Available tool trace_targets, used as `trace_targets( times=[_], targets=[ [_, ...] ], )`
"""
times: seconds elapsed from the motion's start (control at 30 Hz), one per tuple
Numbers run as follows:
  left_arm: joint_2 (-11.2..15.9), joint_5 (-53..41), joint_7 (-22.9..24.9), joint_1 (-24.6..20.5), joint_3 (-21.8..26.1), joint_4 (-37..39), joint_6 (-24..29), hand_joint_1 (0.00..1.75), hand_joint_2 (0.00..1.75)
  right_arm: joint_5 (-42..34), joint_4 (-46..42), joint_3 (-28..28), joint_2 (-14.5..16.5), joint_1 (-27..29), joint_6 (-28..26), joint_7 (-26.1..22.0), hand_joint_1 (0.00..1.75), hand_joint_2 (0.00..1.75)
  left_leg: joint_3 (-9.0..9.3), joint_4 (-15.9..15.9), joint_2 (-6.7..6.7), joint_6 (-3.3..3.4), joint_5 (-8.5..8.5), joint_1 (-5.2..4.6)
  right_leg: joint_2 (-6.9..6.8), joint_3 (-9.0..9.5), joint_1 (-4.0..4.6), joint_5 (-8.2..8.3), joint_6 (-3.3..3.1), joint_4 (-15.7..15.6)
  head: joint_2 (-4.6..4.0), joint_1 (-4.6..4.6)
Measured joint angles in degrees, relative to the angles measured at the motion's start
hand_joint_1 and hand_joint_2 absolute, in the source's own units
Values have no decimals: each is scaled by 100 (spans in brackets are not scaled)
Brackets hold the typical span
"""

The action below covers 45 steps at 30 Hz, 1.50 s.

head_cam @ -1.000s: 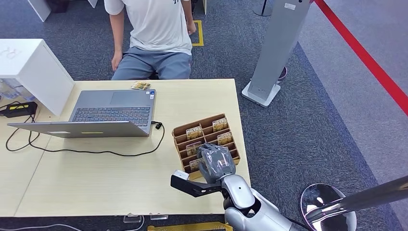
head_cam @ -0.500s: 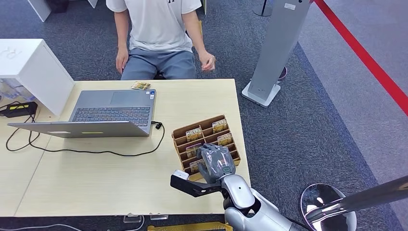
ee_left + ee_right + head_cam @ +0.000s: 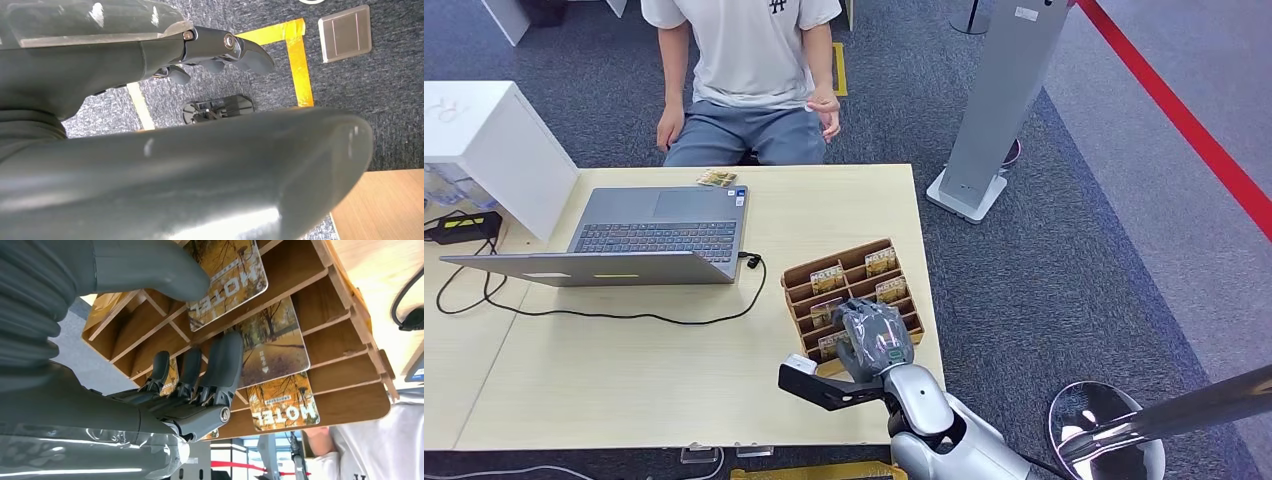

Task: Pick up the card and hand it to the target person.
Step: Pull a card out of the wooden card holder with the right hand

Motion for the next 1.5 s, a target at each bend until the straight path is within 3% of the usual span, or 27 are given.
trace_targets(
  times=[0.43,0.97,1.27,1.4,1.5],
  targets=[
    [0,53,2,1,0,0,7,0,0,64,-552,-48,-122,129,17,91,81,175,-1,0,0,0,0,0,0,-1,0,0,0,0,0,-1],
    [0,51,15,0,0,0,2,0,0,-36,-461,-18,-89,184,125,-16,85,175,-2,0,0,0,0,0,0,-1,0,0,0,0,0,-1],
    [0,34,15,-1,0,0,-2,0,0,-96,-252,2,-20,181,103,-75,96,175,-2,0,0,0,0,0,0,0,0,0,0,0,0,2],
    [0,26,15,-2,-1,0,-6,0,0,-100,-195,2,6,172,66,-85,113,175,0,0,0,0,0,0,0,1,0,0,0,0,0,1],
    [0,10,15,-1,-2,0,-10,0,0,-96,-144,2,16,178,57,-87,115,175,1,0,0,0,0,0,0,2,0,0,0,0,0,-1]
  ],
)
